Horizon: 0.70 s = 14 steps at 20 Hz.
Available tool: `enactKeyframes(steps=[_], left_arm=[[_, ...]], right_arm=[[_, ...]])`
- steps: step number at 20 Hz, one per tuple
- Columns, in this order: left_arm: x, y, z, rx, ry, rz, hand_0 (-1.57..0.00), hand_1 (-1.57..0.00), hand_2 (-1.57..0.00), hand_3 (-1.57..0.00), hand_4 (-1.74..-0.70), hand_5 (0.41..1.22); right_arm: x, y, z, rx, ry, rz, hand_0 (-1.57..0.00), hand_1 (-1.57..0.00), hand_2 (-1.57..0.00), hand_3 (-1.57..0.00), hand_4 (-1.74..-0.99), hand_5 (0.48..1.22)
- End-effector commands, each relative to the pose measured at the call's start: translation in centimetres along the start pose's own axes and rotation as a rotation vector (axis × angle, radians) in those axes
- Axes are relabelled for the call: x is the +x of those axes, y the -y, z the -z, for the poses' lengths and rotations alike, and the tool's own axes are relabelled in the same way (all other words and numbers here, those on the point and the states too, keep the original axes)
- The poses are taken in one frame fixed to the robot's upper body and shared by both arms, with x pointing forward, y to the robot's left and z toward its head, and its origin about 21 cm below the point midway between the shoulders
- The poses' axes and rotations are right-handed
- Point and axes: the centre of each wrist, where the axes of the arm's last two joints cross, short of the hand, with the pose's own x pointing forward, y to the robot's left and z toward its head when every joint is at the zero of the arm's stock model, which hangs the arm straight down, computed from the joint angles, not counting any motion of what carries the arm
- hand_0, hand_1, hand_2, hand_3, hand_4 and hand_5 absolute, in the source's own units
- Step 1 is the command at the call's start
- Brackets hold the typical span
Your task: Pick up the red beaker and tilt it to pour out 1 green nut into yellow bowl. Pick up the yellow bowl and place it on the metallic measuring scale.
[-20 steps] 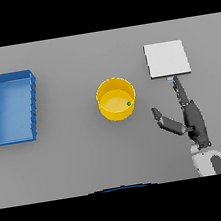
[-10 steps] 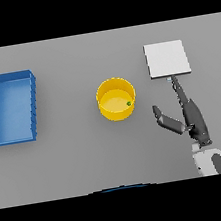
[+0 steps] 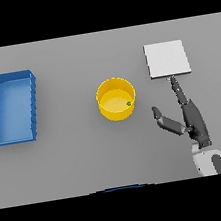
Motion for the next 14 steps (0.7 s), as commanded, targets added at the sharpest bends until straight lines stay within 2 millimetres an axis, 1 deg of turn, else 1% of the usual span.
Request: enactKeyframes(steps=[1, 2, 3, 4, 5, 6, 7, 8, 9, 10, 11, 12, 13, 14], left_arm=[[0.0, 0.0, -0.1, -0.001, -0.005, 0.01, -1.57, -1.57, -1.57, -1.55, -1.74, 1.039], [-0.2, 0.1, -0.1, -0.005, -0.014, 0.031, -1.57, -1.57, -1.57, -1.55, -1.74, 0.967], [-0.4, 0.2, -0.3, -0.018, -0.01, 0.051, -1.57, -1.57, -1.57, -1.55, -1.67, 0.908], [-0.7, 0.1, -0.3, -0.052, -0.017, 0.078, -1.57, -1.57, -1.57, -1.5, -1.53, 0.865], [-0.9, -0.3, -0.5, -0.095, -0.007, 0.096, -1.56, -1.45, -1.43, -1.36, -1.37, 0.83], [-0.9, -0.5, -1.0, -0.154, -0.001, 0.103, -1.46, -1.18, -1.19, -1.13, -1.23, 0.803], [-0.8, -0.6, -1.3, -0.201, -0.012, 0.114, -1.17, -0.94, -0.96, -0.9, -1.12, 0.778], [-0.5, -1.3, -1.3, -0.238, -0.012, 0.133, -0.93, -0.76, -0.77, -0.72, -1.03, 0.758], [-0.3, -1.4, -1.4, -0.26, -0.011, 0.141, -0.75, -0.6, -0.61, -0.58, -0.97, 0.74], [-0.1, -1.3, -1.6, -0.284, -0.002, 0.151, -0.6, -0.48, -0.49, -0.46, -0.92, 0.723], [-0.1, -1.6, -1.3, -0.287, -0.003, 0.156, -0.48, -0.39, -0.39, -0.37, -0.88, 0.71], [-0.4, -1.8, -1.1, -0.303, -0.006, 0.149, -0.38, -0.31, -0.31, -0.3, -0.85, 0.698], [-0.5, -1.5, -1.2, -0.317, -0.008, 0.142, -0.3, -0.25, -0.25, -0.24, -0.83, 0.688], [-0.4, -1.5, -1.2, -0.32, -0.006, 0.136, -0.24, -0.2, -0.2, -0.19, -0.82, 0.684]], right_arm=[[0.1, -0.4, 0.0, -0.001, -0.009, 0.005, 0.0, 0.0, 0.0, 0.0, -1.203, 0.663], [0.2, -0.4, 0.0, -0.003, -0.005, 0.01, 0.0, 0.0, 0.0, 0.0, -1.205, 0.664], [-0.1, -0.2, -0.4, -0.002, 0.004, 0.002, 0.0, 0.0, 0.0, 0.0, -1.202, 0.667], [-0.1, -0.4, -0.3, -0.003, -0.008, 0.005, 0.0, 0.0, 0.0, 0.0, -1.197, 0.664], [0.0, -0.7, -0.4, 0.0, -0.009, 0.013, 0.0, 0.0, 0.0, 0.0, -1.192, 0.663], [-0.1, -0.4, -0.5, -0.008, -0.004, 0.018, 0.0, 0.0, 0.0, 0.0, -1.188, 0.663], [0.0, -0.3, -0.4, -0.011, 0.003, 0.009, 0.0, 0.0, 0.0, 0.0, -1.187, 0.664], [0.0, -0.3, -0.3, -0.012, -0.001, 0.009, 0.0, 0.0, 0.0, 0.0, -1.185, 0.665], [0.1, -0.4, -0.6, -0.008, 0.008, 0.003, 0.0, 0.0, 0.0, 0.0, -1.181, 0.665], [-0.2, -0.4, -0.9, -0.011, 0.0, -0.002, 0.0, 0.0, 0.0, 0.0, -1.182, 0.667], [-0.2, -0.6, -0.8, -0.012, -0.012, -0.003, 0.0, 0.0, 0.0, 0.0, -1.184, 0.667], [-0.1, -0.5, -0.4, -0.019, -0.01, 0.008, 0.0, 0.0, 0.0, 0.0, -1.187, 0.667], [-0.1, -0.2, -0.6, -0.015, 0.0, 0.008, 0.0, 0.0, 0.0, 0.0, -1.189, 0.666], [-0.3, -0.5, -0.9, -0.008, -0.002, -0.001, 0.0, 0.0, 0.0, 0.0, -1.187, 0.666]])
